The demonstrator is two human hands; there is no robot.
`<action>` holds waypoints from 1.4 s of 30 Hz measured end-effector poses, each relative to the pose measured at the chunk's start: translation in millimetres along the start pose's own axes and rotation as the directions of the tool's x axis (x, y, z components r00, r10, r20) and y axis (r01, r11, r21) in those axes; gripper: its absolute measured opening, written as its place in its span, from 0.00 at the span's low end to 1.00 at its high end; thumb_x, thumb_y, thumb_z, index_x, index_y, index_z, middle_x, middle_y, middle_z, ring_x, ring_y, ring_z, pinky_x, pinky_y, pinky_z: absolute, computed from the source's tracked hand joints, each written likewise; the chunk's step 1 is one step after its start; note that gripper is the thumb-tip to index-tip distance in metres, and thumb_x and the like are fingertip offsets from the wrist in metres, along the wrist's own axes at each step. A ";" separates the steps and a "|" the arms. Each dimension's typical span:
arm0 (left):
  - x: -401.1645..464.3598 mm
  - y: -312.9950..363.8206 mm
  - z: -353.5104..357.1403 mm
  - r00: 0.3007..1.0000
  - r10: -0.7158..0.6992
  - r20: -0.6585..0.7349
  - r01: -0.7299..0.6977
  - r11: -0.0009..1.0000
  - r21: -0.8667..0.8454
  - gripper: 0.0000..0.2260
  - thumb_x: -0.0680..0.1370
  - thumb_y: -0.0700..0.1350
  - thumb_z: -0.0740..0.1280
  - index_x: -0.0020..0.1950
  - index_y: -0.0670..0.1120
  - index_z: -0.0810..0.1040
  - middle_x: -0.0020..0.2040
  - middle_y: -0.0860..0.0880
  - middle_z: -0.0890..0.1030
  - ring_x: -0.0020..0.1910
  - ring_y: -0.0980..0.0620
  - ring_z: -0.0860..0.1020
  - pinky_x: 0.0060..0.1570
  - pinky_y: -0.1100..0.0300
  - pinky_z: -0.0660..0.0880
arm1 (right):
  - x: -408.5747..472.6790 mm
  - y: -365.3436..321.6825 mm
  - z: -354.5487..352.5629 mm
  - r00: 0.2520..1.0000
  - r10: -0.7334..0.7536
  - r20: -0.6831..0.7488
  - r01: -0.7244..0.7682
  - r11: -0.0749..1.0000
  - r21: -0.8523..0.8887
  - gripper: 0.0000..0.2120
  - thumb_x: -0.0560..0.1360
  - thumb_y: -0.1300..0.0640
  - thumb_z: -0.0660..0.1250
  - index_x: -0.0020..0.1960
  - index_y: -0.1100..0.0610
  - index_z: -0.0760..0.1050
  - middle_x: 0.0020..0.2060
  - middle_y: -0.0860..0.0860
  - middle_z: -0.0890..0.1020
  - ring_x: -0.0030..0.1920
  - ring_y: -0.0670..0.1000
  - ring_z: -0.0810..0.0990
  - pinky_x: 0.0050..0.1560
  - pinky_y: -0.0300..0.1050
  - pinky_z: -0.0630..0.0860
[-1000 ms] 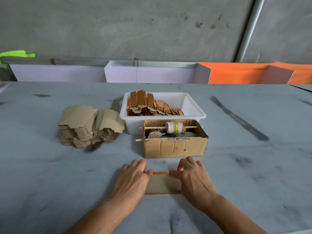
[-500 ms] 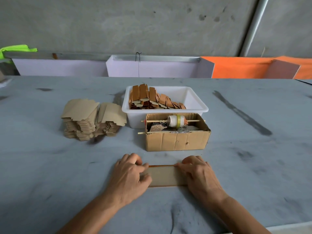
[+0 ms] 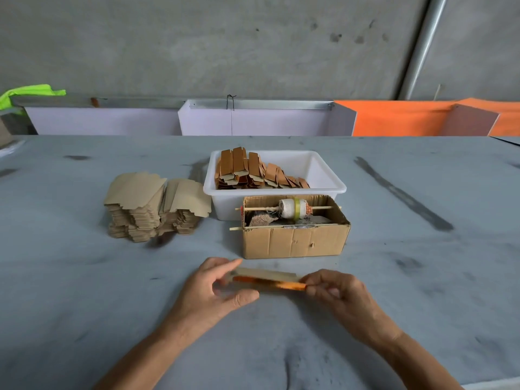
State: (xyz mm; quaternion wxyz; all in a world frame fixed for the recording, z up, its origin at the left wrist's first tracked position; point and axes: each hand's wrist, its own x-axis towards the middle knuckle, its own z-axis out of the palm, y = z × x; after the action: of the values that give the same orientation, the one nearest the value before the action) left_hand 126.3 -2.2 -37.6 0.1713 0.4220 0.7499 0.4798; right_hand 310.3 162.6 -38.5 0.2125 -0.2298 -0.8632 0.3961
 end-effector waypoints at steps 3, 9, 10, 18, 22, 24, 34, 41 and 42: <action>4.7 3.7 5.3 0.990 -0.059 -0.126 0.034 0.980 -0.195 0.11 0.67 0.36 0.76 0.43 0.49 0.80 0.45 0.53 0.78 0.35 0.57 0.74 0.37 0.67 0.72 | 5.8 -7.4 -9.9 0.998 0.052 0.020 -0.053 0.996 0.067 0.07 0.76 0.58 0.66 0.40 0.52 0.79 0.33 0.49 0.79 0.33 0.43 0.69 0.35 0.34 0.66; 13.2 14.7 12.8 0.936 -0.305 -0.179 0.178 0.844 -0.506 0.04 0.72 0.34 0.71 0.38 0.40 0.79 0.25 0.48 0.76 0.23 0.57 0.73 0.23 0.67 0.70 | 11.3 -21.4 -8.5 0.968 0.143 -0.206 -0.084 0.960 0.269 0.04 0.75 0.59 0.68 0.42 0.53 0.81 0.36 0.45 0.84 0.40 0.41 0.79 0.40 0.31 0.74; 13.9 17.6 13.2 0.927 -0.331 -0.174 0.190 0.817 -0.544 0.04 0.72 0.34 0.71 0.38 0.39 0.79 0.25 0.47 0.76 0.23 0.57 0.74 0.23 0.66 0.71 | 11.1 -21.5 -8.3 0.947 0.169 -0.272 -0.092 0.957 0.275 0.03 0.74 0.58 0.69 0.43 0.51 0.81 0.37 0.44 0.84 0.41 0.41 0.80 0.39 0.31 0.74; 14.5 27.1 13.8 0.872 -0.461 -0.164 0.256 0.715 -0.650 0.04 0.74 0.36 0.70 0.42 0.36 0.77 0.35 0.41 0.81 0.26 0.54 0.77 0.25 0.64 0.75 | 1.7 -29.0 -5.9 0.853 0.344 -0.392 -0.170 0.894 0.414 0.10 0.74 0.64 0.68 0.47 0.48 0.78 0.23 0.45 0.72 0.27 0.44 0.71 0.30 0.41 0.76; 11.0 30.1 18.3 0.896 -0.394 -0.204 0.199 0.768 -0.609 0.06 0.74 0.35 0.69 0.37 0.39 0.77 0.28 0.47 0.78 0.26 0.55 0.76 0.27 0.65 0.75 | 3.1 -42.4 -3.6 0.890 0.373 -0.263 -0.226 0.860 0.458 0.08 0.73 0.58 0.70 0.52 0.51 0.76 0.29 0.51 0.76 0.24 0.42 0.70 0.24 0.32 0.67; 9.8 32.5 20.7 0.915 -0.352 -0.199 0.167 0.777 -0.606 0.05 0.74 0.34 0.68 0.38 0.39 0.77 0.26 0.50 0.78 0.26 0.56 0.76 0.27 0.66 0.75 | 4.7 -47.7 -0.4 0.890 0.414 -0.191 -0.278 0.826 0.491 0.08 0.74 0.58 0.70 0.51 0.52 0.75 0.29 0.53 0.76 0.22 0.44 0.70 0.23 0.34 0.66; 5.9 37.2 22.3 0.950 -0.274 -0.148 0.118 0.757 -0.643 0.05 0.73 0.34 0.69 0.39 0.42 0.81 0.30 0.49 0.81 0.30 0.57 0.78 0.34 0.68 0.76 | 4.4 -48.6 -2.1 0.840 0.537 0.078 -0.452 0.613 0.649 0.06 0.78 0.61 0.63 0.49 0.61 0.78 0.38 0.58 0.85 0.29 0.51 0.81 0.27 0.41 0.73; 5.8 36.5 22.1 0.913 -0.371 -0.170 0.235 0.818 -0.525 0.05 0.73 0.40 0.72 0.37 0.44 0.80 0.24 0.54 0.71 0.21 0.58 0.67 0.21 0.67 0.67 | 3.9 -45.8 1.3 0.863 0.503 -0.035 -0.361 0.665 0.654 0.07 0.77 0.60 0.64 0.45 0.61 0.78 0.38 0.55 0.85 0.31 0.51 0.82 0.30 0.39 0.76; 5.6 36.7 20.8 0.911 -0.395 -0.121 0.275 0.800 -0.534 0.06 0.73 0.41 0.71 0.36 0.45 0.79 0.24 0.52 0.70 0.20 0.57 0.67 0.20 0.66 0.66 | 3.5 -45.4 1.6 0.865 0.499 -0.052 -0.351 0.676 0.647 0.07 0.77 0.60 0.64 0.45 0.61 0.79 0.37 0.55 0.85 0.31 0.50 0.82 0.30 0.39 0.76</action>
State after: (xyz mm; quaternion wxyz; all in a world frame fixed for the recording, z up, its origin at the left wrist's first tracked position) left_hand 153.9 20.9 -15.0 0.2719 0.1646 0.6751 0.6658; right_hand 296.3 137.3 -3.4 0.2731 -0.3860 -0.5769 0.6660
